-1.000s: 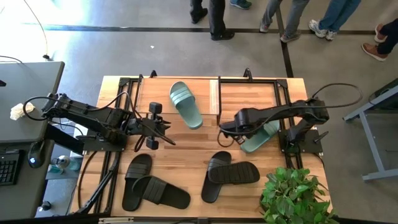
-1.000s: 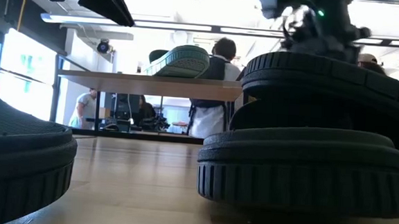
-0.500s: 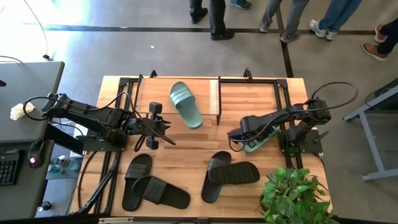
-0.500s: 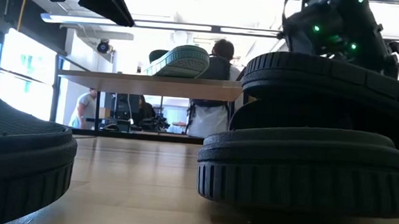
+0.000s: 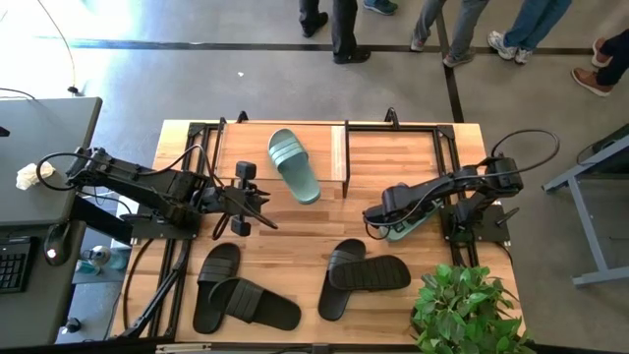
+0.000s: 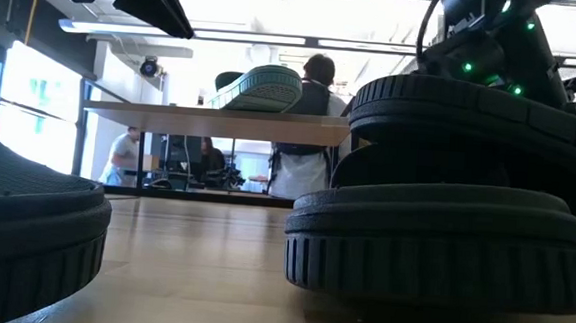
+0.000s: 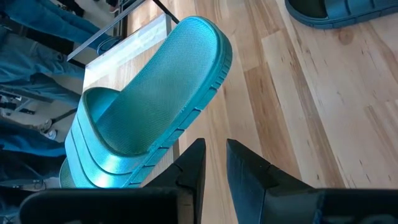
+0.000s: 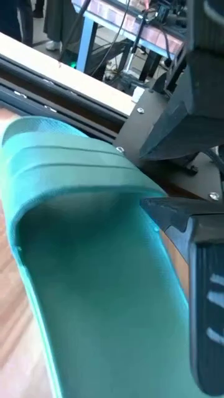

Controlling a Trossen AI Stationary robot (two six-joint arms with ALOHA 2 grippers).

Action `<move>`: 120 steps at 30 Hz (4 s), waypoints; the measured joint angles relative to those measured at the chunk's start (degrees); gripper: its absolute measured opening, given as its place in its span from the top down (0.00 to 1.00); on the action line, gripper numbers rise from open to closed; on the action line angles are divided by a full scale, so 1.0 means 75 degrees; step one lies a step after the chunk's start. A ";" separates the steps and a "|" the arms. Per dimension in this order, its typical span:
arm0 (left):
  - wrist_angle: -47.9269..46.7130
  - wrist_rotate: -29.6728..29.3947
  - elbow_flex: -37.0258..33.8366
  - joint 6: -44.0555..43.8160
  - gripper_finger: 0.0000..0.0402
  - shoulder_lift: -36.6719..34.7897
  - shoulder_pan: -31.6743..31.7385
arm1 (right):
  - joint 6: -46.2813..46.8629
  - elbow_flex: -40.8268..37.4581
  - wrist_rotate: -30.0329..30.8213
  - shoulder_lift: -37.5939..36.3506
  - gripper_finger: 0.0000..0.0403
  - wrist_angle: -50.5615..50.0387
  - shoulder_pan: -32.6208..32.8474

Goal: Pick and place slides into the shelf
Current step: Put the blue slide on the shelf

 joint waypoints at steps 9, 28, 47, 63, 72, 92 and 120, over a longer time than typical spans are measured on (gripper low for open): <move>0.0000 0.0000 0.0000 0.0000 0.87 0.0000 0.0000 | 0.0034 -0.0591 0.0072 0.0003 0.76 0.0696 -0.0002; 0.0000 0.0000 -0.0001 -0.0003 0.87 0.0000 0.0000 | 0.0912 -0.0685 0.1401 0.0003 0.98 0.0687 -0.0037; 0.0000 -0.0015 -0.0001 -0.0003 0.87 0.0000 0.0000 | 0.1871 0.0497 0.2531 0.0003 1.00 -0.0761 0.0289; -0.0021 -0.0029 -0.0001 0.0003 0.87 0.0003 0.0000 | 0.2298 0.1212 0.3092 -0.0566 1.00 -0.0724 0.0420; -0.0020 -0.0029 -0.0001 0.0169 0.87 0.0003 0.0000 | 0.2485 0.2243 0.3723 -0.1258 1.00 -0.0718 0.1072; -0.0054 -0.1275 0.0000 -0.0264 0.87 0.0003 0.0012 | -0.7306 0.5273 0.6343 -0.1594 1.00 0.4151 0.0168; -0.0194 0.1758 -0.0001 -0.0750 0.87 0.0193 0.3100 | -1.1102 0.4951 0.3620 0.0385 1.00 0.6867 -0.1886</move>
